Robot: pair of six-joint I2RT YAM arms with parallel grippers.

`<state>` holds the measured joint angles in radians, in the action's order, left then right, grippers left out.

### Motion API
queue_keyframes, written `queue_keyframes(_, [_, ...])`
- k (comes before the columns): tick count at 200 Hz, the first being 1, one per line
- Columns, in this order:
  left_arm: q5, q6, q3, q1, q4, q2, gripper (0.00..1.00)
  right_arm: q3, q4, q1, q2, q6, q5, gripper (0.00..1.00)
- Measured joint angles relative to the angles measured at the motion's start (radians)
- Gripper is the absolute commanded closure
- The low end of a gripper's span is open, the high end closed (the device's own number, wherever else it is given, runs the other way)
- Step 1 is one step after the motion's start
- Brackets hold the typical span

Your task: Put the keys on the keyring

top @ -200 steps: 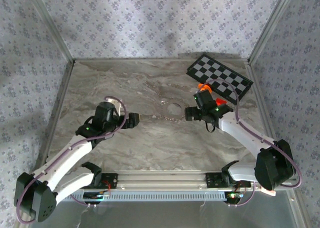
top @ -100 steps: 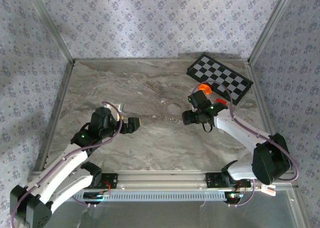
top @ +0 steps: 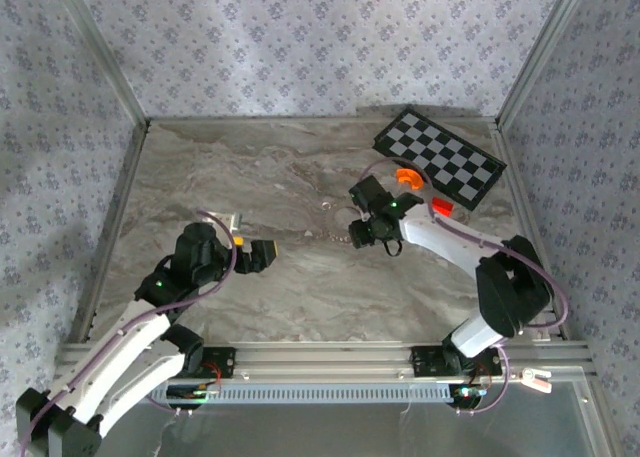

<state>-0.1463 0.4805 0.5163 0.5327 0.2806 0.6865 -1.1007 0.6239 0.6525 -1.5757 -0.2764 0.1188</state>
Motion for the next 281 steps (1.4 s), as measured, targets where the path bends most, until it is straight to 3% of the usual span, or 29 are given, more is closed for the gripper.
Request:
queue_keyframes(76, [-0.008,-0.013,-0.019,0.0,-0.019,-0.017,0.0,-0.171,0.024,0.068,-0.182,0.005,0.02,0.67])
queue_keyframes(138, [-0.026,-0.051,-0.028,0.0,-0.044,-0.015,0.0,-0.248,0.083,0.067,-0.266,0.029,0.026,0.83])
queue_keyframes(185, [-0.03,-0.072,-0.028,0.0,-0.058,0.004,0.0,-0.264,0.11,0.036,-0.274,0.044,0.014,0.83])
queue_keyframes(281, [-0.048,-0.08,-0.028,0.0,-0.11,0.045,0.0,-0.393,0.113,-0.016,-0.343,0.065,-0.039,0.65])
